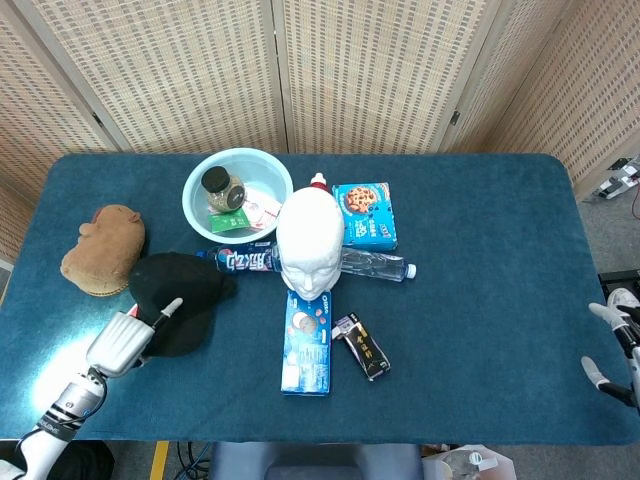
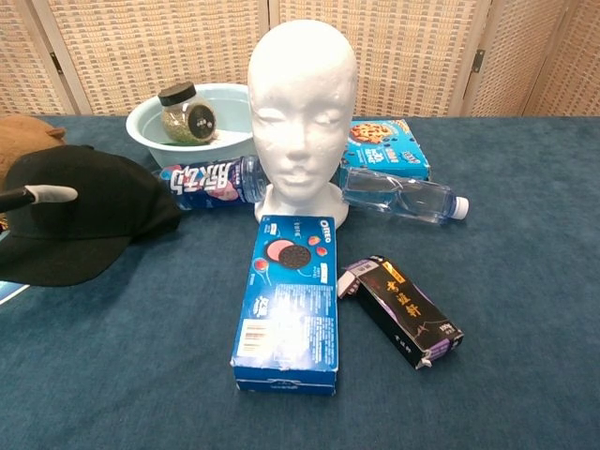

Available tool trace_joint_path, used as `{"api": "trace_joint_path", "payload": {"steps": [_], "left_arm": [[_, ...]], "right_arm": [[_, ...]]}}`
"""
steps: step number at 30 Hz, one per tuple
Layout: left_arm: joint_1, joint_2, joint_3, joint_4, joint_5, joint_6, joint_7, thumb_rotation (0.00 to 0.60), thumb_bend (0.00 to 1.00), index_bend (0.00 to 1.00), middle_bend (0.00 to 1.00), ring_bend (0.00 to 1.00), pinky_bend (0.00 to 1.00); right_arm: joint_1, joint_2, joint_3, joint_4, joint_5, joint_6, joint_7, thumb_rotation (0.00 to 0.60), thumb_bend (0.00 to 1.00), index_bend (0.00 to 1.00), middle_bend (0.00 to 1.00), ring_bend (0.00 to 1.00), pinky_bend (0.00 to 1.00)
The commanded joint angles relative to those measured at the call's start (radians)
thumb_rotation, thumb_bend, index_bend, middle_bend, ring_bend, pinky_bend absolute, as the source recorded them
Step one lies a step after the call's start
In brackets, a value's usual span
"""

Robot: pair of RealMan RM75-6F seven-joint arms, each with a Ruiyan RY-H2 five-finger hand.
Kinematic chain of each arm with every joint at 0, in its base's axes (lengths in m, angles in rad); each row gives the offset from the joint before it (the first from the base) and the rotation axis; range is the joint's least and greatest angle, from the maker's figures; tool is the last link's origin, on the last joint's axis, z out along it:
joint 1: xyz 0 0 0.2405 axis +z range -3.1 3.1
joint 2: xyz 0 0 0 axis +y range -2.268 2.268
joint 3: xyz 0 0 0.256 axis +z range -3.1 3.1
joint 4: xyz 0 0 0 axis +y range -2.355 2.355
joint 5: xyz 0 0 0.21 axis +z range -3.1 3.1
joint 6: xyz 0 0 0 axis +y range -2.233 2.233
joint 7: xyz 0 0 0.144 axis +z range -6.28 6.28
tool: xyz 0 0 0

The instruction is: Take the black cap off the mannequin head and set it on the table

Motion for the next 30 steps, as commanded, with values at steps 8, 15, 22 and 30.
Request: {"api": "trace_joint_path", "payload": {"steps": [8,15,22,30], "left_arm": [[0.037,0.107,-0.011,-0.230,-0.145,-0.092,0.220,0.600,0.11,0.00,0.56,0.61,0.96],[0.073,0.108,-0.059,-0.248,-0.135,0.013,0.145,0.600,0.11,0.00,0.50,0.57,0.90],[0.142,0.119,-0.098,-0.252,-0.121,0.164,0.049,0.600,0.11,0.00,0.49,0.54,0.84],[0.223,0.134,-0.124,-0.289,-0.159,0.265,-0.029,0.600,0.11,0.20,0.44,0.43,0.65]], "right_arm": [[0.007,-0.001,0.002,-0.001,-0.002,-0.004,-0.002,0.600,0.31,0.22,0.27,0.17,0.16],[0.006,-0.002,0.000,0.000,-0.002,-0.004,-0.001,0.600,0.31,0.22,0.27,0.17,0.16],[0.007,-0.003,-0.002,0.003,0.004,-0.013,0.000,0.600,0.31,0.22,0.27,0.17,0.16],[0.030,0.000,-0.010,0.005,-0.014,-0.048,-0.006,0.600,0.31,0.22,0.27,0.17,0.16]]}}
